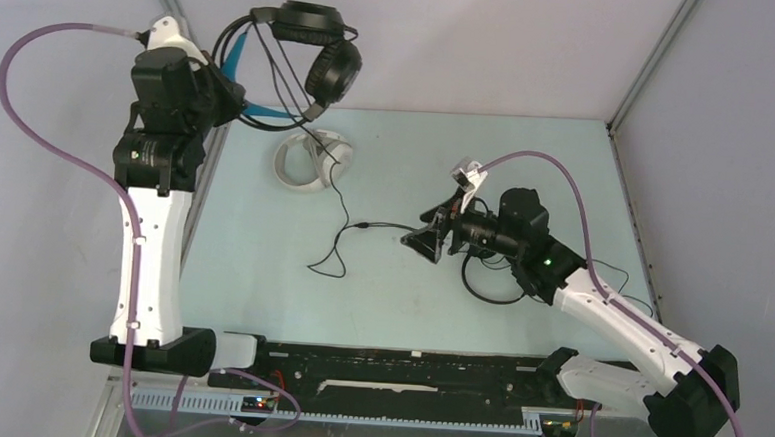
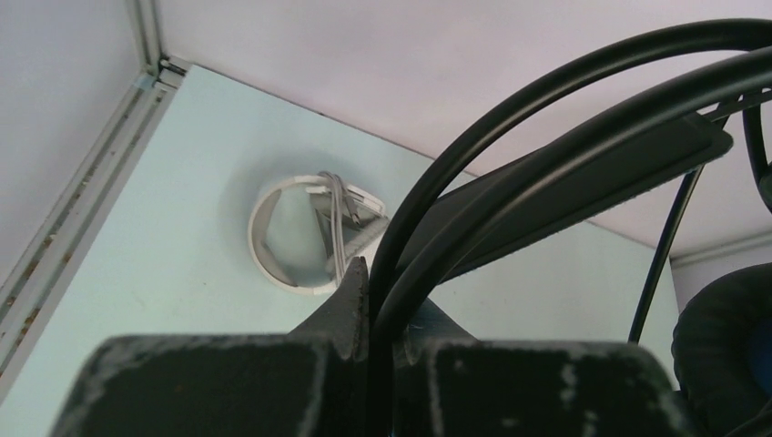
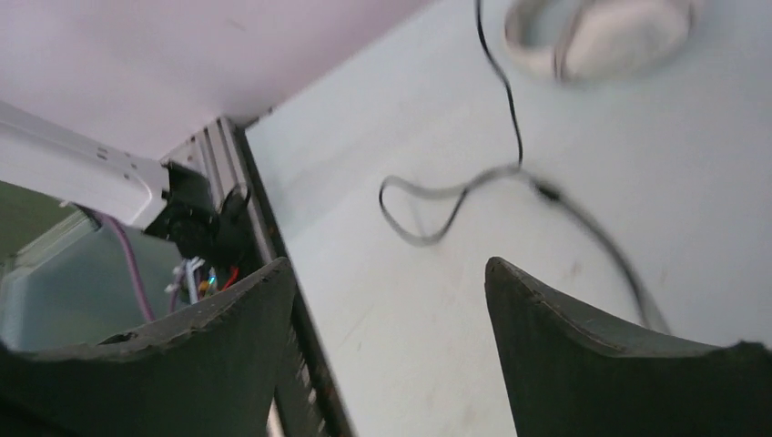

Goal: Wrap the headphones
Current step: Wrap the headphones cable around the headphones.

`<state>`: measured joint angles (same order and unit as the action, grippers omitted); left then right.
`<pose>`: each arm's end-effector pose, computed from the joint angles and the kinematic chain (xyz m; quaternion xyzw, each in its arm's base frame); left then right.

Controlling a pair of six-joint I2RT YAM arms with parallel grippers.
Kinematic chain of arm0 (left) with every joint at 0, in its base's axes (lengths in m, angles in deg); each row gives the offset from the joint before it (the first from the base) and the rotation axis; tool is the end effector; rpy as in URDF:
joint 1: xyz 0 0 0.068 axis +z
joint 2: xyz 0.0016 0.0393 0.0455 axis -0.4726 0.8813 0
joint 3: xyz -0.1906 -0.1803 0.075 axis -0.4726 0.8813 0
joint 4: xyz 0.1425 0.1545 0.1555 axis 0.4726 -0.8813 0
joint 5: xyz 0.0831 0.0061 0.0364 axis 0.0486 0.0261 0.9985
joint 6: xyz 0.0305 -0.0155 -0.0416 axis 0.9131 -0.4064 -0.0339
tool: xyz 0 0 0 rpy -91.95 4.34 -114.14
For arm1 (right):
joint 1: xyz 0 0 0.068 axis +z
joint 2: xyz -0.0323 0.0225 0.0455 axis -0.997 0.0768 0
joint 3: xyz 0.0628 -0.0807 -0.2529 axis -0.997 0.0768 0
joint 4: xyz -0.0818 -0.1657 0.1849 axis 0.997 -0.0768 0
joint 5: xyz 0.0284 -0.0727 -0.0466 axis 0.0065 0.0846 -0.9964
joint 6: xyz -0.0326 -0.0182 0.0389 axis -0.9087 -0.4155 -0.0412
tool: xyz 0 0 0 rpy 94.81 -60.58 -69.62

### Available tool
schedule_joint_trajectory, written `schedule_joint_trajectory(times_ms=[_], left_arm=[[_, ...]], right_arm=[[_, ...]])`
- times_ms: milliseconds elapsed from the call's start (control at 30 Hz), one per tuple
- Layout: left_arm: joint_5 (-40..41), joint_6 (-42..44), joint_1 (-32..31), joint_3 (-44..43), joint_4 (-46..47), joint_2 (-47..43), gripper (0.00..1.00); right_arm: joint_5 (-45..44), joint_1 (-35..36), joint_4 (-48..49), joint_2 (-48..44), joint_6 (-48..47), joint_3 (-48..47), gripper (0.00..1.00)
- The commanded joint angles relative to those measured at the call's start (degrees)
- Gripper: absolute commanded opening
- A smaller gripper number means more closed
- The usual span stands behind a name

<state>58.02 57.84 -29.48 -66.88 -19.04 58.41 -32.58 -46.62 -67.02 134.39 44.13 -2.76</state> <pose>0.2311 -0.0015 0.5256 -0.1945 0.7618 -0.1027 0.6094 0.1810 0.1683 0.3247 -0.2808 0.7252 0.4587 0.4298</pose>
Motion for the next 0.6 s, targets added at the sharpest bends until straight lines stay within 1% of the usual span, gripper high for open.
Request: schedule_joint_trajectory(times_ms=[0, 100, 267, 333, 433, 567], left_arm=[[1.2, 0.0, -3.02, -3.74, 3.23, -0.49, 0.0], [0.81, 0.29, -5.05, -3.71, 2.57, -0.6, 0.0], [-0.56, 0.58, -7.47, -3.64, 1.99, -1.24, 0.0], [-1.41, 0.46, -8.34, -3.53, 1.97, -1.32, 0.0], [-3.68, -0.06, -9.27, -2.58, 3.2, -1.87, 0.0], [-4.95, -0.44, -10.32, -2.12, 3.24, -2.31, 0.0]], right_arm=[[-5.38, 4.8, 27.12, 2.63, -9.68, -2.93, 0.82], [-5.87, 5.45, 36.61, 7.85, -12.47, -4.69, 0.86], [0.14, 4.0, 45.79, 16.8, -14.52, -10.71, 0.87], [3.1, 3.91, 47.15, 20.21, -15.91, -13.34, 0.87], [7.4, 3.65, 46.02, 25.15, -17.2, -18.72, 0.85], [10.41, 3.94, 48.23, 29.96, -18.89, -21.25, 0.84]])
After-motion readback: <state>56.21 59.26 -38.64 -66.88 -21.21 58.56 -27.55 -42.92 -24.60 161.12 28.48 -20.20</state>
